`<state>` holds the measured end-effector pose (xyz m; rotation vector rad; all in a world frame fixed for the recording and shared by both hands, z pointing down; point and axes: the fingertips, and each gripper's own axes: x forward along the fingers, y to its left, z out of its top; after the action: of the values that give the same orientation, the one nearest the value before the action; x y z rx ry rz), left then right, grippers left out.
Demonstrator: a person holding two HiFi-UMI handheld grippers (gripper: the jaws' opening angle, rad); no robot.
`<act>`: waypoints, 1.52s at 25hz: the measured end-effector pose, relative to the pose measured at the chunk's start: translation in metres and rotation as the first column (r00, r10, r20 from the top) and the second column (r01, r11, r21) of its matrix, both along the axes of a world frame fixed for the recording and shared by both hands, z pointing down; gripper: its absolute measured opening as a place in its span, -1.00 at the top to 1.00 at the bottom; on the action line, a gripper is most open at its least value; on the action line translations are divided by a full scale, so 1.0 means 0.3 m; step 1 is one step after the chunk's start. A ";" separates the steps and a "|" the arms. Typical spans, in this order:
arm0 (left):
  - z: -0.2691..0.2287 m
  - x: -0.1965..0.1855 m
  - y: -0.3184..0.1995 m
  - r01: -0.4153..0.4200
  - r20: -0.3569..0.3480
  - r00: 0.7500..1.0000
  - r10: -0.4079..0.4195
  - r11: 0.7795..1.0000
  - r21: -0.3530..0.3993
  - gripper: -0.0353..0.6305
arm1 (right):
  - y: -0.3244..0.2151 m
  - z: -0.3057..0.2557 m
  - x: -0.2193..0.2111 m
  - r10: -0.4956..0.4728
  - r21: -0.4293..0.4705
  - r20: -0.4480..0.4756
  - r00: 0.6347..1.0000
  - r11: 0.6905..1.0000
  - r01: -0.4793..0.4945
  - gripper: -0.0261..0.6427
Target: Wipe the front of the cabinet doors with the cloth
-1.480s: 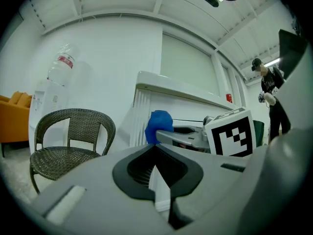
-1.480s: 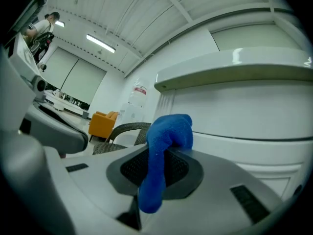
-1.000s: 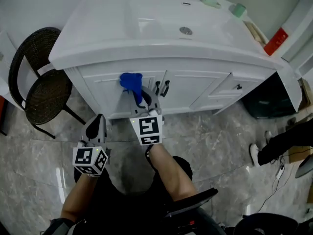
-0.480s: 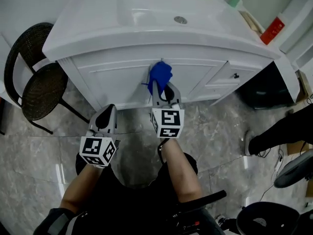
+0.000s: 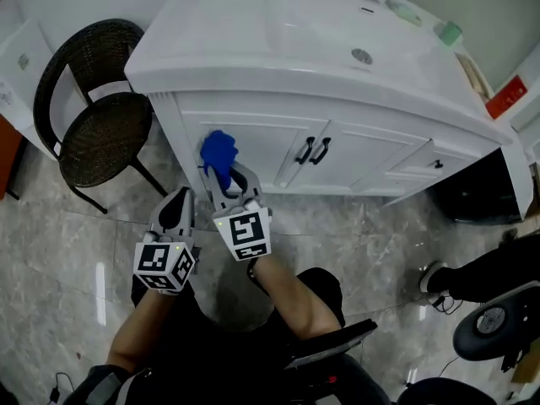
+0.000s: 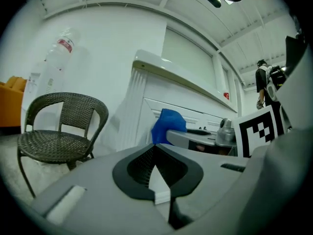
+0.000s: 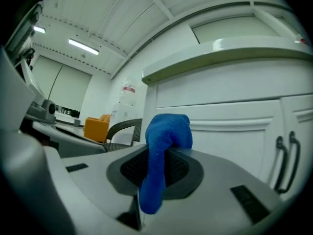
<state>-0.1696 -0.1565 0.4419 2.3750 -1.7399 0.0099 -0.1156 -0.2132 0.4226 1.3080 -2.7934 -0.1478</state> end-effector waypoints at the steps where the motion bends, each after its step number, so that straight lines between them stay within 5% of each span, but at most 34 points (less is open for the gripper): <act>1: 0.011 -0.032 0.009 0.021 0.005 1.000 -0.021 1.000 -0.006 0.88 | 0.001 0.014 -0.058 -0.032 0.003 -0.011 0.999 0.999 0.032 0.78; 5: 0.054 -0.115 0.040 0.079 0.024 0.997 -0.079 0.996 -0.028 0.88 | -0.024 0.077 -0.204 -0.094 0.014 -0.054 0.994 0.995 0.095 0.78; 8: 0.074 -0.117 0.058 0.079 0.036 0.996 -0.078 0.996 -0.043 0.88 | -0.062 0.109 -0.181 -0.057 -0.005 -0.050 0.997 0.998 0.056 0.78; 16: 0.066 0.004 0.040 -0.005 0.025 1.000 0.006 1.000 -0.025 0.88 | -0.145 0.135 0.161 0.202 -0.041 -0.056 0.978 0.978 -0.205 0.78; 23: 0.066 0.192 0.037 -0.145 0.000 0.989 0.145 0.989 -0.018 0.88 | -0.129 0.147 0.513 0.424 -0.058 -0.095 0.900 0.901 -0.431 0.78; 30: 0.036 0.296 0.042 -0.213 0.012 0.977 0.213 0.977 0.010 0.88 | -0.079 0.168 0.674 0.522 -0.101 -0.120 0.845 0.840 -0.533 0.78; 34: 0.028 0.282 0.034 -0.195 0.012 0.981 0.195 0.981 0.016 0.88 | -0.069 0.140 0.638 0.493 -0.086 -0.088 0.866 0.862 -0.499 0.78; 38: 0.021 0.214 0.016 -0.149 0.010 0.989 0.149 0.989 0.017 0.88 | -0.049 0.085 0.449 0.375 -0.010 -0.019 0.927 0.927 -0.375 0.78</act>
<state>-0.1053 -0.1516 0.4484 2.5161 -1.5681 0.0274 0.0192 -0.2280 0.4482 1.7945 -2.4630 -0.1200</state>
